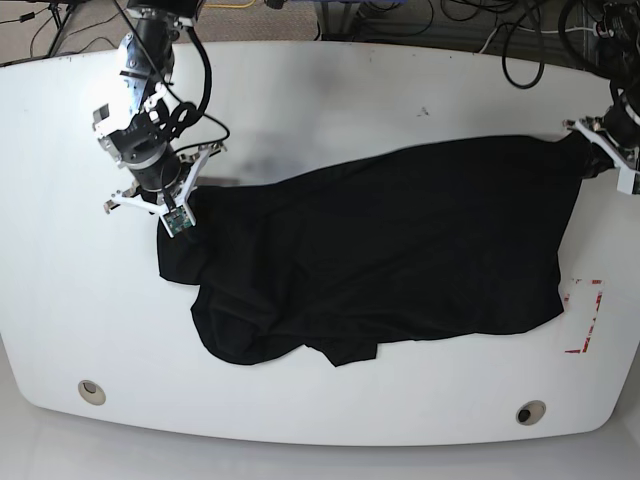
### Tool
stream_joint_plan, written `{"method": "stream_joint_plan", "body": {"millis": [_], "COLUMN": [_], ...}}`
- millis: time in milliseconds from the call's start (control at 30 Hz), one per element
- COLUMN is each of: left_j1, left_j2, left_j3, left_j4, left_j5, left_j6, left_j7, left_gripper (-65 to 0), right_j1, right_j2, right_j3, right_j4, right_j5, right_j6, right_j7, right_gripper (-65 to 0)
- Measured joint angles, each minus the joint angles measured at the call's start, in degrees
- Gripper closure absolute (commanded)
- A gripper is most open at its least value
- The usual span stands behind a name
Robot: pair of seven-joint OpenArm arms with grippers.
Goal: Layout the t-shirt on the table in an organized manner, then fold the t-shirt properly
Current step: 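Swing the held shirt with both grippers and lay it flat on the table, then move the right gripper along the shirt edge and grasp a new corner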
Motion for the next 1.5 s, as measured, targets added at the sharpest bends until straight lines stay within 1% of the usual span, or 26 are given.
{"method": "stream_joint_plan", "body": {"millis": [67, 167, 367, 467, 600, 700, 733, 767, 800, 833, 867, 900, 1000, 1033, 1067, 1100, 1200, 1333, 1500], "left_j1": [2.4, 6.1, 11.3, 13.2, 13.7, 13.7, 13.7, 13.7, 13.7, 13.7, 13.7, 13.7, 13.5, 13.4, 13.0, 12.4, 9.7, 7.8, 5.1], "left_j2": [-0.2, -0.3, -0.2, -0.3, -0.4, -0.4, -0.5, -0.5, -0.5, -0.5, -0.5, -0.5, -0.7, -0.7, -0.6, -0.5, -0.1, -0.4, 0.2], "left_j3": [-1.7, -3.8, -6.1, -6.7, -6.7, -6.6, -6.6, -6.5, -6.5, -6.5, -6.4, -6.4, -6.4, -6.4, -6.4, -6.4, -6.6, -7.0, -11.5], "left_j4": [0.0, 0.0, -0.1, -0.7, -2.2, -2.4, -2.4, -2.4, -2.4, -2.4, -2.4, -2.4, -2.4, -2.4, -2.4, -2.4, -2.4, -2.1, -0.4], "left_j5": [0.0, 0.0, -0.2, -0.1, 1.0, 2.7, 3.1, 3.7, 3.9, 4.1, 4.1, 4.1, 4.4, 4.5, 4.6, 4.5, 4.6, 3.5, 4.5], "left_j6": [-1.6, -3.0, -3.6, -3.5, -3.8, -3.7, -3.7, -3.7, -3.7, -3.7, -3.7, -3.7, -3.7, -3.7, -3.6, -3.6, -3.5, -3.5, -3.7], "left_j7": [-0.4, -0.3, -0.4, -0.6, -0.5, -0.6, -0.6, -0.6, -0.6, -0.5, 0.0, 0.6, 3.7, 4.7, 5.4, 6.3, 7.9, 7.8, 8.9], "left_gripper": [0.0, 0.0, 0.0, -0.3, -0.6, -1.0, -2.6, -3.9, -7.4, -12.1, -14.9, -19.4, -30.3, -33.3, -35.6, -36.1, -34.2, -32.9, -32.9], "right_j1": [-1.9, -4.5, -8.7, -10.6, -12.5, -13.2, -13.2, -13.2, -13.2, -13.2, -13.4, -13.6, -13.9, -13.9, -14.1, -14.2, -14.1, -13.3, -8.7], "right_j2": [-0.8, -2.6, -4.3, -4.5, -4.5, -4.6, -4.9, -5.4, -5.6, -6.0, -6.1, -6.1, -6.1, -6.1, -6.1, -6.1, -6.3, -6.4, -6.5], "right_j3": [1.0, 3.3, 4.8, 4.7, 4.7, 4.5, 4.5, 4.7, 4.8, 4.8, 4.8, 4.8, 4.8, 4.8, 4.8, 4.8, 4.9, 5.9, 8.3], "right_j4": [0.0, 0.0, 0.0, 0.0, 0.0, 0.0, 0.0, 0.0, 0.0, 0.0, 0.0, 0.0, 0.0, 0.0, 0.0, 0.0, 0.0, 0.0, -0.2], "right_j5": [0.3, -0.4, -0.6, -0.4, -0.2, -0.2, -0.2, -0.3, -0.5, -0.8, -0.8, -0.8, -0.8, -0.8, -0.8, -0.8, -0.8, -0.2, -0.9], "right_j6": [-0.1, -0.2, -0.4, -0.3, -0.4, -0.6, -0.6, -0.6, -0.7, -0.9, -1.1, -1.0, -1.0, -1.0, -1.0, -1.0, -1.0, -0.4, -0.5], "right_j7": [0.2, 0.1, -0.1, 0.3, 0.2, 0.3, 0.3, 0.3, 0.3, 0.2, 0.3, 0.3, 0.3, 0.3, 0.3, 0.3, 0.3, 0.7, -0.1], "right_gripper": [-0.2, -0.2, -0.2, -0.2, -0.8, -6.5, -12.2, -14.7, -20.1, -27.0, -30.8, -35.8, -46.6, -49.1, -50.9, -51.7, -51.7, -51.7, -51.7]}}
